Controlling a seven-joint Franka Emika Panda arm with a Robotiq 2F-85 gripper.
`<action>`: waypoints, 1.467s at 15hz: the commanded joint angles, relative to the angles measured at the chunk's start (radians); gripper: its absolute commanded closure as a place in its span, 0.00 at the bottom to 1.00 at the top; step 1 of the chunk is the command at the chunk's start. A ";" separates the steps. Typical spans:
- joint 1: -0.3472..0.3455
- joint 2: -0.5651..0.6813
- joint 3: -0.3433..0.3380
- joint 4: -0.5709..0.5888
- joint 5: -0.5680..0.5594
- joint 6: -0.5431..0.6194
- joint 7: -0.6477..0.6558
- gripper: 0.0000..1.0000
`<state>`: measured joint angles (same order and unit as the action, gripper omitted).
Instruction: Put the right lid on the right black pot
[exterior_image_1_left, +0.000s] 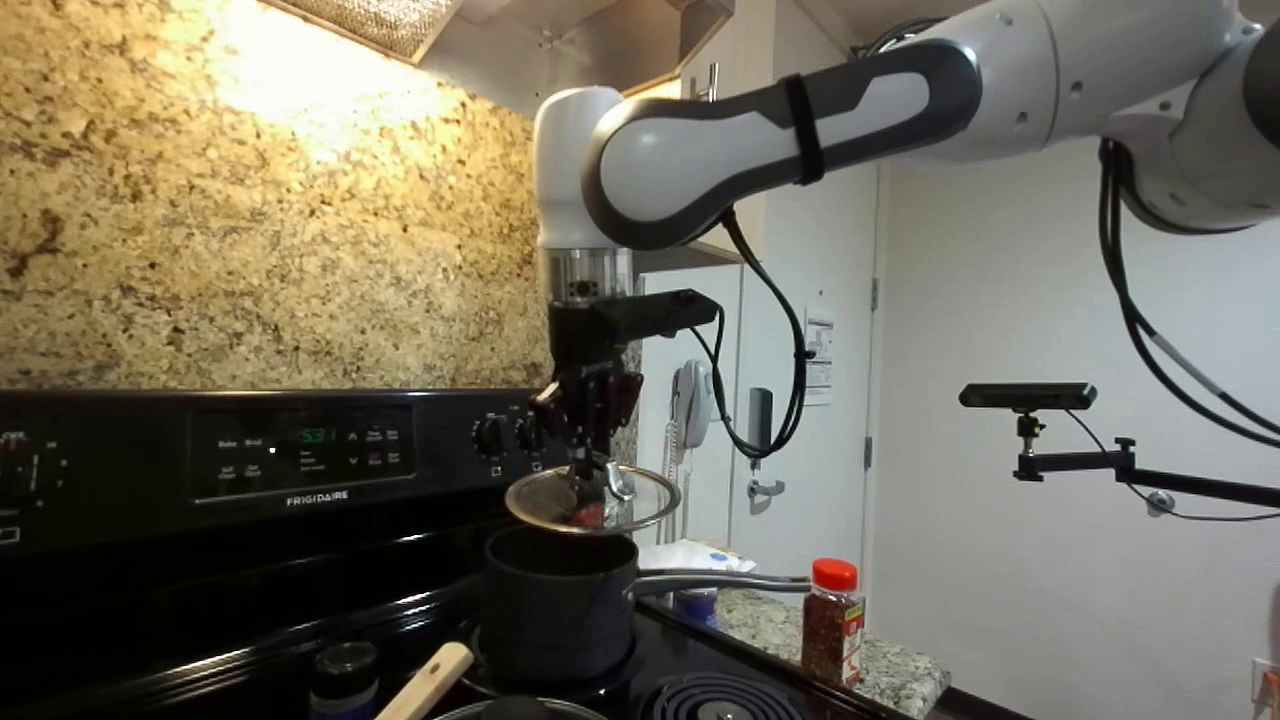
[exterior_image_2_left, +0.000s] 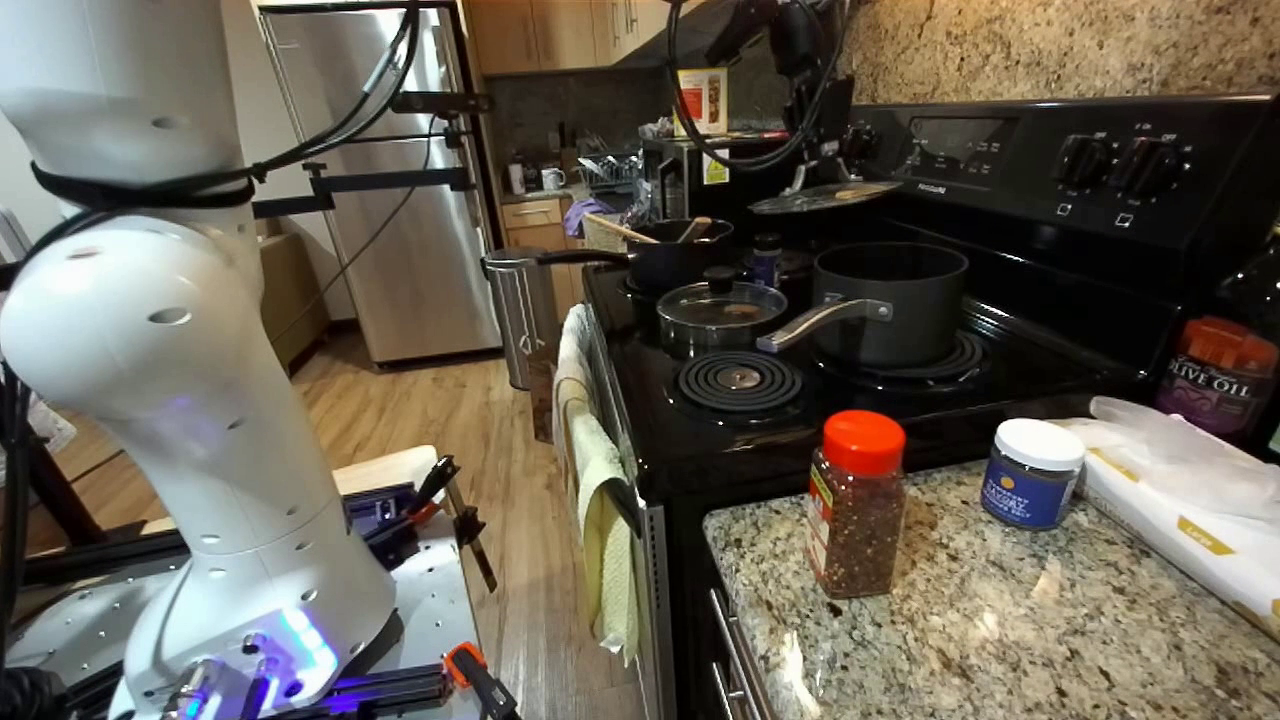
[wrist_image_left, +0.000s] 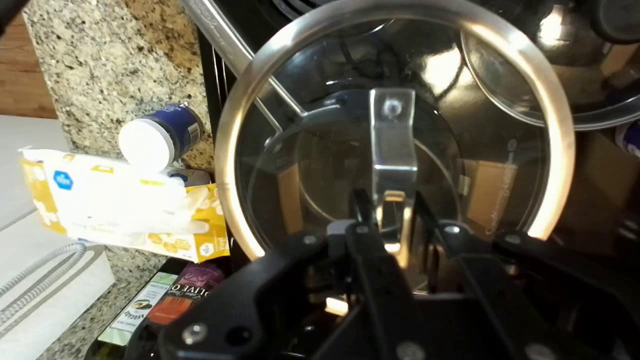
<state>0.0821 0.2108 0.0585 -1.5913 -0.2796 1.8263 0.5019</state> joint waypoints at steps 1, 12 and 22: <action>-0.011 0.060 -0.031 0.082 0.055 0.016 -0.059 0.93; -0.027 0.284 -0.093 0.315 0.118 0.027 -0.134 0.94; -0.054 0.284 -0.112 0.342 0.189 -0.036 -0.154 0.94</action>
<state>0.0397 0.5044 -0.0508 -1.2693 -0.1236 1.8384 0.3821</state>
